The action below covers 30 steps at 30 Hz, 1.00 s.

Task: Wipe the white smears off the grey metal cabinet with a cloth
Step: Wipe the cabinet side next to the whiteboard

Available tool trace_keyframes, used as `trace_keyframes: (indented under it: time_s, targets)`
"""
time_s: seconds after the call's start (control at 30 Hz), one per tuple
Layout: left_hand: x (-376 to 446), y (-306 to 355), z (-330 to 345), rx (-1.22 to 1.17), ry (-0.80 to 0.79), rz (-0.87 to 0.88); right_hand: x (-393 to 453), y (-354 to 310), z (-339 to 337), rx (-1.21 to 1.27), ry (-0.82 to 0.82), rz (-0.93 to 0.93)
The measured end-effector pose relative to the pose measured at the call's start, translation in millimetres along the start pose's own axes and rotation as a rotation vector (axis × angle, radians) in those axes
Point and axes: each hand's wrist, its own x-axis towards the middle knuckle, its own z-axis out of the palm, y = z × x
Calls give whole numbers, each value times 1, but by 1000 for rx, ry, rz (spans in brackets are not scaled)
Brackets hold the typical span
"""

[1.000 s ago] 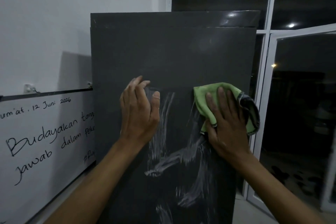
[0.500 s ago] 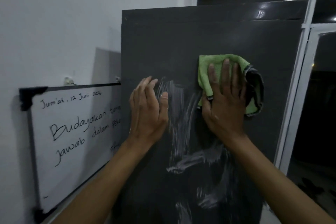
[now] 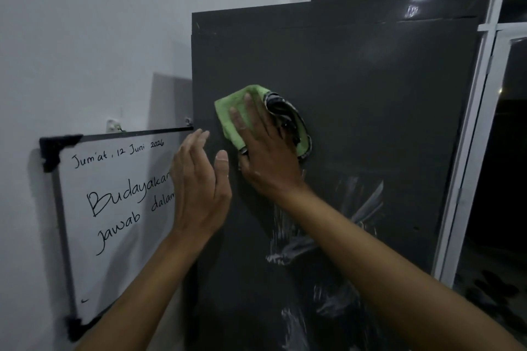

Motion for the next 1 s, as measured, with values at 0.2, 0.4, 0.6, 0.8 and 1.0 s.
trace_keyframes:
  time_s: [0.2,0.4,0.6,0.8,1.0]
  targets:
    - [0,23,13,-54,2,0,-38,40,-31,-101,63,-12]
    - [-2,35,19,-10,-55,36,-93,101,-78,-234,179,120]
    - [1,34,13,-13,-55,35,-100,104,-79,-372,240,222]
    - [-3,21,-2,27,-57,14,-67,71,-43,-368,272,164]
    - [-2,4,-19,74,-38,-8,-25,40,-19,-278,155,27]
